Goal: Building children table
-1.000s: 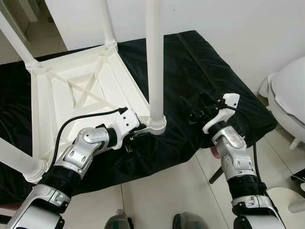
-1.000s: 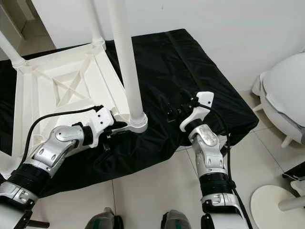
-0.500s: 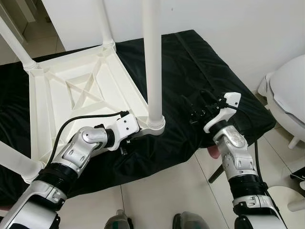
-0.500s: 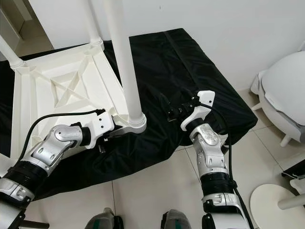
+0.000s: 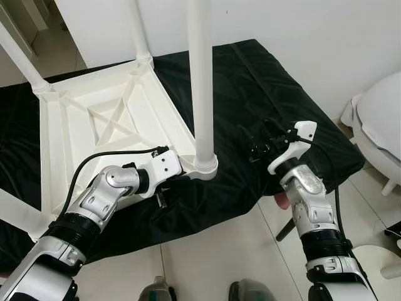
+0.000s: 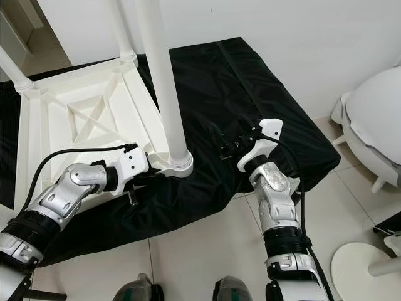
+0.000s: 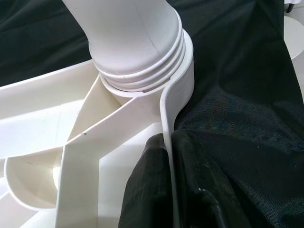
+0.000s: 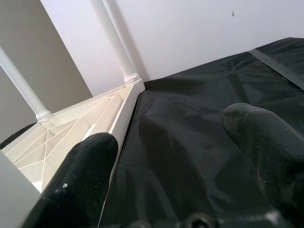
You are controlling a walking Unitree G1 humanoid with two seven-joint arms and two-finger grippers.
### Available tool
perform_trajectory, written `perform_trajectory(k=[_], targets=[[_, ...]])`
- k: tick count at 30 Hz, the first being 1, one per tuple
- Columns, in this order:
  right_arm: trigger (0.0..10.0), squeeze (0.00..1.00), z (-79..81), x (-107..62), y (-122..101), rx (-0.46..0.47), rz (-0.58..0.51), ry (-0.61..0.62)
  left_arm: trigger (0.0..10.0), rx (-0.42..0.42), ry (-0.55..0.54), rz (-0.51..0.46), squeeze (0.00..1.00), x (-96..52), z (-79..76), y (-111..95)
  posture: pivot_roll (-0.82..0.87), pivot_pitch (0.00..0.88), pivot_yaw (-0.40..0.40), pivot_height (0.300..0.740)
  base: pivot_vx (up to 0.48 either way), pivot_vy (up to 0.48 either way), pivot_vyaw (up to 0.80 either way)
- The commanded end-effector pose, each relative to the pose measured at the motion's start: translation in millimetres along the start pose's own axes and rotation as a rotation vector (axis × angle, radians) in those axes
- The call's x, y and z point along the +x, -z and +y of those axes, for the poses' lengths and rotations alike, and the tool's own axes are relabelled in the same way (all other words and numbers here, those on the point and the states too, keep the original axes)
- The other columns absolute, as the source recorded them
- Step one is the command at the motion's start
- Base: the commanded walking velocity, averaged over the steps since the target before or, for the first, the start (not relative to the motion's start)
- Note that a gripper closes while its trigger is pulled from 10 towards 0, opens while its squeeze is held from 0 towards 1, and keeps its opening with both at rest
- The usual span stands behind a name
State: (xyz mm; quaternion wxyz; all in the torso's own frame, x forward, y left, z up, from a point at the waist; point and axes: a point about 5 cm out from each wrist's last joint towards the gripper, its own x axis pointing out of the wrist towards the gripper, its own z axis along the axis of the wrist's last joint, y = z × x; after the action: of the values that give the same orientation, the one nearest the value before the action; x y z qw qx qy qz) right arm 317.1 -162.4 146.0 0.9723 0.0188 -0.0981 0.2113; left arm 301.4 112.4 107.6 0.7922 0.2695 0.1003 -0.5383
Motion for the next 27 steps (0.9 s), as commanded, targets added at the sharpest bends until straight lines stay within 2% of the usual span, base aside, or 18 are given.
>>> perform_trajectory(k=[1,6,17,24,27], targets=[[10.0,0.00,3.1,2.3,-0.6,-0.002,0.002,-0.014,0.0,0.043,0.178,0.008,0.00,5.4,-17.3,1.0,-0.10,0.000,0.113,0.740,0.000,0.000,0.00],[10.0,0.00,3.0,2.6,-1.1,-0.002,0.000,-0.013,0.0,0.057,0.199,-0.005,0.00,7.4,-19.0,-2.4,-0.10,0.002,0.113,0.740,0.000,0.000,0.00],[10.0,0.00,2.2,4.3,-2.4,-0.003,-0.006,-0.008,0.0,0.175,0.318,-0.051,0.00,16.8,-40.5,-20.1,-0.09,0.020,0.118,0.740,0.000,0.000,0.00],[10.0,0.00,3.6,5.5,-2.3,0.000,-0.007,-0.011,0.0,0.214,0.337,-0.065,0.00,20.5,-43.0,-26.8,-0.09,0.020,0.118,0.740,0.000,0.000,0.00],[10.0,0.00,5.5,7.2,-2.2,0.003,-0.009,-0.015,0.0,0.257,0.350,-0.070,0.00,26.5,-41.6,-32.8,-0.09,0.021,0.117,0.740,0.000,0.000,0.00]])
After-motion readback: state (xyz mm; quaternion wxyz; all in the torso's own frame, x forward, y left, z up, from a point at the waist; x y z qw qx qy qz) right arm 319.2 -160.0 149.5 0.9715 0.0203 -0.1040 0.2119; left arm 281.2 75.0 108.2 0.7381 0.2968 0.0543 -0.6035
